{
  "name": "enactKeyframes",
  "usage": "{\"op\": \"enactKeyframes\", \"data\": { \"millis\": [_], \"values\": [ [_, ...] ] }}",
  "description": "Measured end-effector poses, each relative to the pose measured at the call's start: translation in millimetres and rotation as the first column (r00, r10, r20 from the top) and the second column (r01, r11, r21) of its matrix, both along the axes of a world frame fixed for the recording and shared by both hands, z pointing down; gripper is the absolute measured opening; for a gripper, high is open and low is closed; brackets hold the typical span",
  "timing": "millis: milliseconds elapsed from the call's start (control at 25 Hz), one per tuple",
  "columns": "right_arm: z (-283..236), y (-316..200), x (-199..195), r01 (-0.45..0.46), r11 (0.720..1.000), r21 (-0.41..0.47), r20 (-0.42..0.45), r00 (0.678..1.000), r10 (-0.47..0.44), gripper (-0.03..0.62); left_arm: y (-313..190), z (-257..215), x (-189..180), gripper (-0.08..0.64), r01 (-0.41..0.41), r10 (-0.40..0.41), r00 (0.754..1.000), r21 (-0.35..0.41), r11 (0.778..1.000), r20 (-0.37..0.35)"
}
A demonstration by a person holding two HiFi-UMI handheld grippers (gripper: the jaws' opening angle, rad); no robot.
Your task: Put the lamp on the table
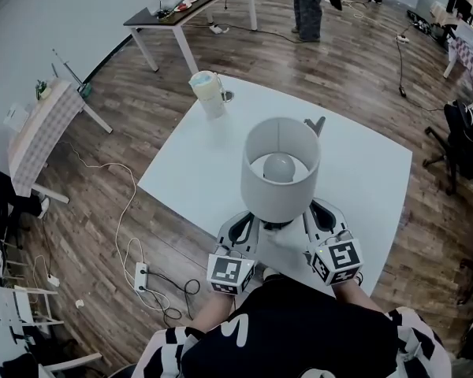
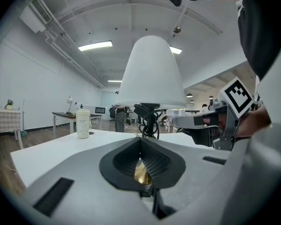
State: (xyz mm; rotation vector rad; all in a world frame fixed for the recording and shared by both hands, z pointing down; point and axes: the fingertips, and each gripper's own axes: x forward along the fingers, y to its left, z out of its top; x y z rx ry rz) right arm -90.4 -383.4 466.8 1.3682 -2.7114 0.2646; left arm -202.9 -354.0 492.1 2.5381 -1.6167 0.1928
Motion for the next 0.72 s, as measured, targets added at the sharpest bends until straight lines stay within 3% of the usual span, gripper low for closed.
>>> {"op": "enactKeyframes", "data": {
  "millis": [480,720],
  "values": [
    [-11,16,6,0.039,0.999,0.022,0.032,0.999,-0.039,0.02,13,-22,2,0.005,0.052,-0.053,0.999,0.044,0.998,0.005],
    [-20,34,22,0.074,0.996,0.042,0.024,0.997,-0.075,0.02,35,-28,20,0.005,0.092,-0.092,0.996,0.055,0.994,-0.002]
  ]
}}
